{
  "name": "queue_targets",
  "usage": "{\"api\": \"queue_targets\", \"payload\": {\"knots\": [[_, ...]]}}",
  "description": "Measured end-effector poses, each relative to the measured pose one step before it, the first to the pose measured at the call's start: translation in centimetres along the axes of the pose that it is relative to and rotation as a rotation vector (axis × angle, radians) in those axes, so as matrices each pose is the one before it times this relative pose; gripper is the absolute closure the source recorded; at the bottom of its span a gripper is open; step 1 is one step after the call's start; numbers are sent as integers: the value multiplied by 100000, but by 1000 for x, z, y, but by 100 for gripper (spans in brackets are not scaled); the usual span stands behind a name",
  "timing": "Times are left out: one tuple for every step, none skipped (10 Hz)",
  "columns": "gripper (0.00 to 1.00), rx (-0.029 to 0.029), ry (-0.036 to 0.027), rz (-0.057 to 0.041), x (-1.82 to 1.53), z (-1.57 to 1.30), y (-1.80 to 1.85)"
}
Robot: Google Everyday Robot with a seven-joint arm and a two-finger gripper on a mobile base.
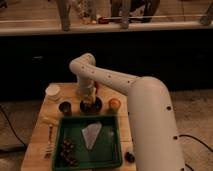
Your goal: Wipe purple bowl with eraser
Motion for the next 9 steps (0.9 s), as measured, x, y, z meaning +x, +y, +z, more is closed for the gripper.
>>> {"api": "queue_targets", "payload": {"knots": [[97, 77, -608, -2490, -865, 90, -607], [97, 482, -730, -2238, -1392, 152, -123], [97, 231, -347, 174, -891, 35, 381], [97, 267, -293, 740, -689, 72, 759], [97, 290, 74, 1600, -157, -3, 1020], [97, -98, 431, 2551, 157, -97, 1509], [97, -39, 732, 3199, 415, -166, 1553], [97, 105, 1290, 3883, 1055, -242, 1513], [97, 294, 805, 1480, 844, -228, 299]]}}
